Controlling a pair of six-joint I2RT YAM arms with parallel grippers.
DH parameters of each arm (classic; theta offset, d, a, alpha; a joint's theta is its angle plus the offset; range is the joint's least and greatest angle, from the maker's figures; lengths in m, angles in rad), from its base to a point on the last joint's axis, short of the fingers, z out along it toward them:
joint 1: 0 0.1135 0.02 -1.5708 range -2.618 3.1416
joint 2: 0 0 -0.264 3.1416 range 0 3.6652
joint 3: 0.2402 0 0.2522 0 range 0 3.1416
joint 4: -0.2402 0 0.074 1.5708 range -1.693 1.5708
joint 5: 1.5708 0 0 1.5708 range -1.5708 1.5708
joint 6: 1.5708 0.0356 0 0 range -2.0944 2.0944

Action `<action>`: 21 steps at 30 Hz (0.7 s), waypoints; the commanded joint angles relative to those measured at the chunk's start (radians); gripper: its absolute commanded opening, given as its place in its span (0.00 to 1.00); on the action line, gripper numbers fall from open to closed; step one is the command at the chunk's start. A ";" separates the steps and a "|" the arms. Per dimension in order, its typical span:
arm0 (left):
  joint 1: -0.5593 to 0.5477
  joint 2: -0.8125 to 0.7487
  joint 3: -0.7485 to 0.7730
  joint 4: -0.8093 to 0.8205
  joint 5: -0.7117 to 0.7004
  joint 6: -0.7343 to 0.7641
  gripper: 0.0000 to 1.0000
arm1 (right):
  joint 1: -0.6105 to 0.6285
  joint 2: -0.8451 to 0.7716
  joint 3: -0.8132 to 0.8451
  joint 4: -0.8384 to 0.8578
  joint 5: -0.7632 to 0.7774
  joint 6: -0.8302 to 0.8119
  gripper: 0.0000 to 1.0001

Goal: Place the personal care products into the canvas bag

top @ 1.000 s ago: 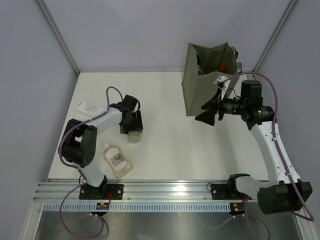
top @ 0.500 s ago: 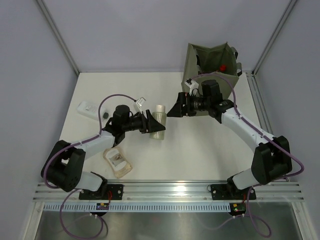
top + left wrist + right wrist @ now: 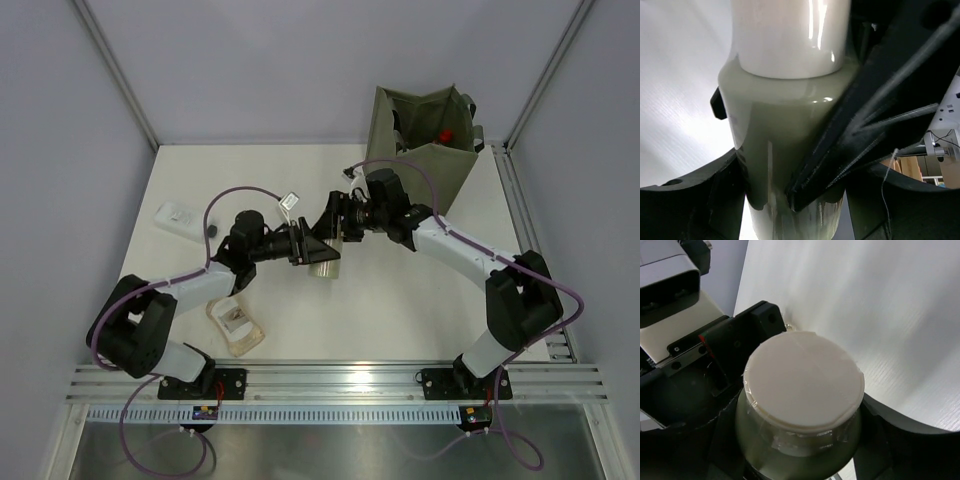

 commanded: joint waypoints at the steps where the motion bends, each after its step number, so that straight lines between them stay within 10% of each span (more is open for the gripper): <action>1: -0.004 -0.044 0.068 0.215 0.017 -0.026 0.08 | 0.010 -0.005 0.043 0.074 -0.048 0.017 0.44; 4: -0.004 -0.052 0.080 0.171 0.002 -0.011 0.39 | 0.010 -0.019 0.060 0.064 -0.087 -0.029 0.04; 5: -0.004 -0.061 0.094 0.118 -0.003 0.004 0.60 | 0.010 -0.022 0.081 0.050 -0.091 -0.050 0.00; 10: -0.003 -0.121 0.131 -0.056 -0.018 0.157 0.99 | -0.010 -0.057 0.183 -0.135 -0.125 -0.275 0.00; 21: -0.003 -0.426 0.119 -0.586 -0.210 0.425 0.99 | -0.219 -0.092 0.460 -0.324 -0.237 -0.449 0.00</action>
